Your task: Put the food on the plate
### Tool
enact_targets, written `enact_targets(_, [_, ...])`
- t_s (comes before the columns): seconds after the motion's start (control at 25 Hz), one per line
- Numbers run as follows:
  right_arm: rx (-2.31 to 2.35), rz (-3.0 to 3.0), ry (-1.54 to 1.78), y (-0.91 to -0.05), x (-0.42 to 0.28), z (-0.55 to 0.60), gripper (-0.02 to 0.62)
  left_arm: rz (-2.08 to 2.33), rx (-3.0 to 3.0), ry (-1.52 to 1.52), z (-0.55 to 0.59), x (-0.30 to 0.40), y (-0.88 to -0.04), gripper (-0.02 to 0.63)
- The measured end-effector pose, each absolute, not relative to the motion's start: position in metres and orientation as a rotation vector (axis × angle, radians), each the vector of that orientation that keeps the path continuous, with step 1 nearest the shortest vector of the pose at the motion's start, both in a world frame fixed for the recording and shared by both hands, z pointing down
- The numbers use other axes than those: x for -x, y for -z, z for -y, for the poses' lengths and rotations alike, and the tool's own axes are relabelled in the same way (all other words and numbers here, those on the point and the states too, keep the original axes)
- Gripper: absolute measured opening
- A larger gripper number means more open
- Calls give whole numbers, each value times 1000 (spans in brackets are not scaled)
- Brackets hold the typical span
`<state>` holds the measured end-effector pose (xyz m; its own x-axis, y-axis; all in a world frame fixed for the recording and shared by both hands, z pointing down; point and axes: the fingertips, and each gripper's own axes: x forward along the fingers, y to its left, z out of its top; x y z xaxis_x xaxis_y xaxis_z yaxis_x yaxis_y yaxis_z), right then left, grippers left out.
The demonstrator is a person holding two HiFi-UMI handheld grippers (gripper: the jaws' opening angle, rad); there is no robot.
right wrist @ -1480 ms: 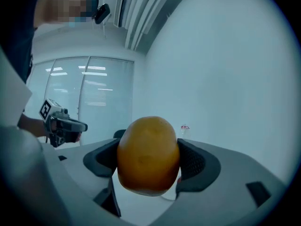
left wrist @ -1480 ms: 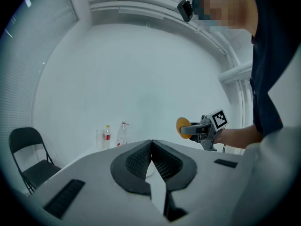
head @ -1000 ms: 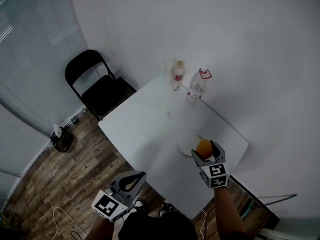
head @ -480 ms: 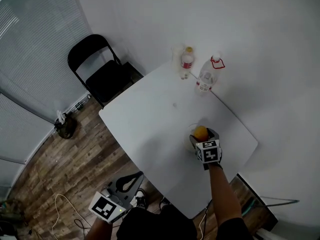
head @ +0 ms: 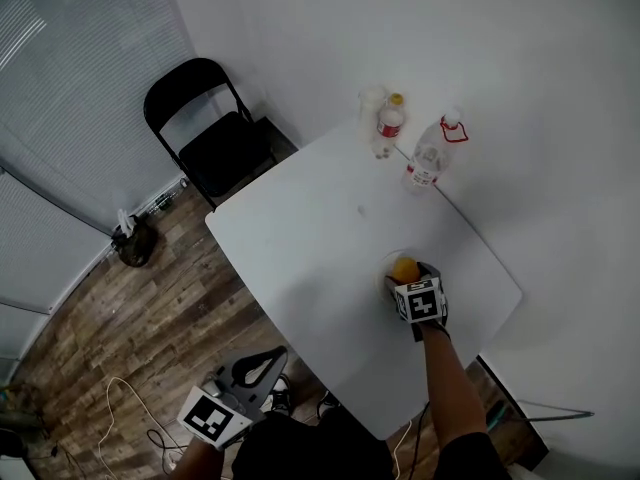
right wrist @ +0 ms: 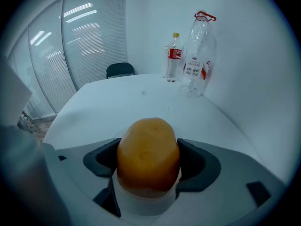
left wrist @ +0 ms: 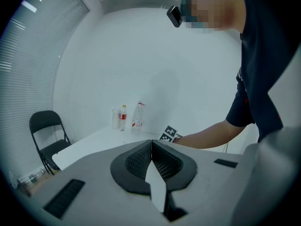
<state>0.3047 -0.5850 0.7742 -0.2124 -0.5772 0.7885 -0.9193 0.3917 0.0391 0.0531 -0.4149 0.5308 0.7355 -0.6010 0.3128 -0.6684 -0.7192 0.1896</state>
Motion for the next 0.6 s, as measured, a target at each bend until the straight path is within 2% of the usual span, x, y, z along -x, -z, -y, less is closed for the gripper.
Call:
enact_targets(0.36, [-1302,1914,-588,-762,-302,595,376,1002,-2628,-323,412,-46,-538,23])
enact_targets(0.6, [-1487,2059,-495,-672,-296,582,374,979,-2671,-291,406,-40,-516,23])
